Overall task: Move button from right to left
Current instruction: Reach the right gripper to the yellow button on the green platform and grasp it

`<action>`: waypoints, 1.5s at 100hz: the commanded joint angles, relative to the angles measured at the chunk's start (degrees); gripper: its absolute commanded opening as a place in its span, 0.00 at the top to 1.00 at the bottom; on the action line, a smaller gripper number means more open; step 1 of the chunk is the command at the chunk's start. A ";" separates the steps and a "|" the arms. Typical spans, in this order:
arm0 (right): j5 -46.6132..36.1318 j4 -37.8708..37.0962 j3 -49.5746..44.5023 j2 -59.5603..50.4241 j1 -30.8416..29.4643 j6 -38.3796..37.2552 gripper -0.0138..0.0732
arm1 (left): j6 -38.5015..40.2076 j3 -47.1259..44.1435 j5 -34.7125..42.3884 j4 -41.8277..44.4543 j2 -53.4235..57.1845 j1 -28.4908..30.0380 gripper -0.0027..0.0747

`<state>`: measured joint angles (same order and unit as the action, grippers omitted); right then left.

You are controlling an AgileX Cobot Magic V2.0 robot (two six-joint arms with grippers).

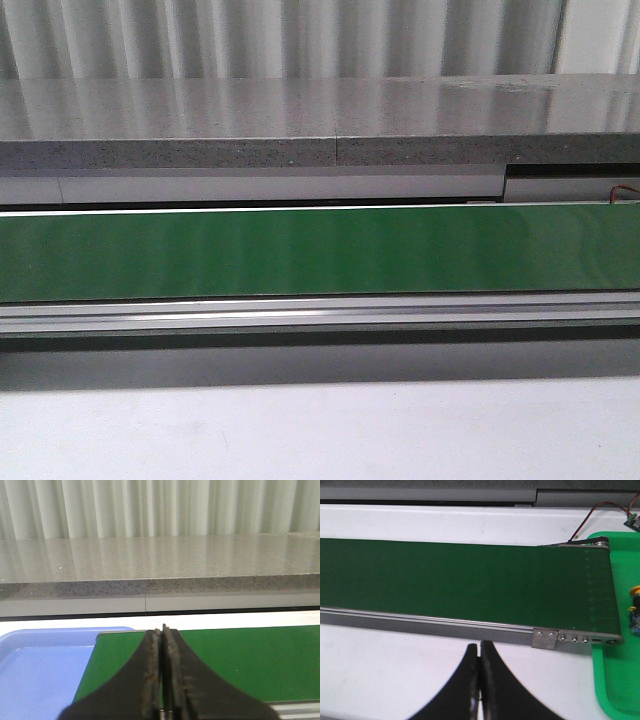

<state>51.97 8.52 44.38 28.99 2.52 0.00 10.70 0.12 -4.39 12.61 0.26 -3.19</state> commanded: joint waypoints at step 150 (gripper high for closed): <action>-12.21 -0.55 18.16 51.55 -33.78 6.64 0.08 | 0.59 -1.38 4.39 -0.45 1.95 -0.49 0.99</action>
<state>43.73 6.28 59.38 78.70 -28.98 3.98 10.70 0.12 -4.39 12.61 0.26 -3.19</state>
